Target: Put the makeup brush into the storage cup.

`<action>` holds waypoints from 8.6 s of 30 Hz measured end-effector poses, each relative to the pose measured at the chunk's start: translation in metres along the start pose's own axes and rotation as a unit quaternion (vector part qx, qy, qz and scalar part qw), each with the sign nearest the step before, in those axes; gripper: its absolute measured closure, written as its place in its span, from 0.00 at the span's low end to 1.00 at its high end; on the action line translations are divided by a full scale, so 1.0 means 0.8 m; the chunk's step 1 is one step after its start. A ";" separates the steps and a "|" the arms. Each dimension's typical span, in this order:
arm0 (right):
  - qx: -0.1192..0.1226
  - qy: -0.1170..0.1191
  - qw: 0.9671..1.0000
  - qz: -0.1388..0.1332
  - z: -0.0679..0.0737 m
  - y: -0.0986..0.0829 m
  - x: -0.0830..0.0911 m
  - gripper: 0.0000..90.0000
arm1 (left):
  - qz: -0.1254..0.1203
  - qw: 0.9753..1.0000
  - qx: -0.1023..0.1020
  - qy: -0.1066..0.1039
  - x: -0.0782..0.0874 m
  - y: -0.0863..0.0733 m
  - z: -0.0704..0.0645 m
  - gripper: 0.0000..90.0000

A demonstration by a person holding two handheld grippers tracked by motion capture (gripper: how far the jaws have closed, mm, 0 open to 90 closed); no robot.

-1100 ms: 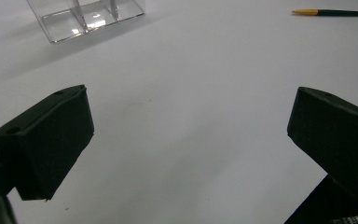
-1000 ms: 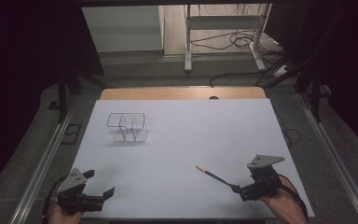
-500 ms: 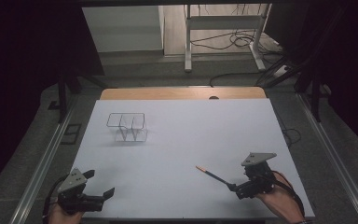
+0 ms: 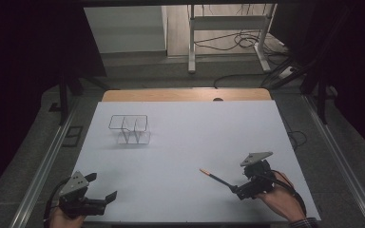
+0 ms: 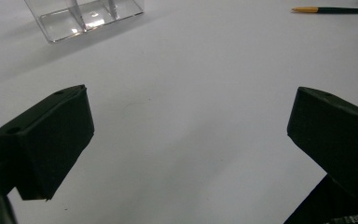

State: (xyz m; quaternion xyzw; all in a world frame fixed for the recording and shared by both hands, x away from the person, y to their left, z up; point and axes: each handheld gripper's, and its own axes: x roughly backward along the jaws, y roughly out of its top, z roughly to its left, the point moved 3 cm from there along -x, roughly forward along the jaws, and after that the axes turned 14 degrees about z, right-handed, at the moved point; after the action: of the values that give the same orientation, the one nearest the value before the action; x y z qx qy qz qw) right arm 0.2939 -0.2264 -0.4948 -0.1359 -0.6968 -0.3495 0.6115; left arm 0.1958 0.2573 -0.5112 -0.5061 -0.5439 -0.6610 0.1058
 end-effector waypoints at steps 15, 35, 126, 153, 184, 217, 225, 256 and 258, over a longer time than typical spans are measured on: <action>0.001 0.002 1.000 0.019 0.001 0.015 -0.007 0.00 | 0.001 1.000 -0.001 0.000 -0.001 0.000 0.000 0.01; 0.012 0.011 0.999 0.036 0.003 0.039 -0.013 0.15 | 0.003 1.000 -0.002 0.001 -0.001 0.000 0.000 0.01; 0.088 0.011 0.986 0.144 0.021 0.056 -0.049 0.93 | 0.008 1.000 -0.004 0.005 -0.003 0.002 -0.001 0.02; 0.087 0.008 0.993 0.086 0.020 0.065 -0.013 0.93 | 0.009 1.000 0.006 -0.004 -0.003 0.003 -0.001 0.03; 0.093 0.024 0.995 -0.015 0.039 0.075 0.019 0.93 | -0.038 0.992 0.035 -0.115 -0.016 0.046 -0.028 0.06; 0.074 0.039 0.987 -0.136 0.064 0.074 0.035 0.93 | -0.067 0.978 0.015 -0.198 -0.060 0.129 -0.065 0.11; 0.072 0.046 0.985 -0.150 0.071 0.076 0.035 0.93 | -0.073 0.972 0.024 -0.221 -0.070 0.143 -0.070 0.16; 0.078 0.047 0.979 -0.182 0.087 0.082 0.036 0.93 | -0.074 0.950 0.036 -0.302 -0.111 0.181 -0.094 0.42; 0.080 0.047 0.979 -0.184 0.088 0.083 0.035 0.93 | -0.074 0.947 0.038 -0.309 -0.114 0.182 -0.096 0.44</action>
State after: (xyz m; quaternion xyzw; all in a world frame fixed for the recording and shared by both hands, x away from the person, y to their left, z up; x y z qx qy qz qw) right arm 0.2756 -0.1391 -0.4476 0.0606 -0.7061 -0.4048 0.5778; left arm 0.2963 0.1006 -0.4857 -0.6396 -0.6106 -0.4567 -0.0976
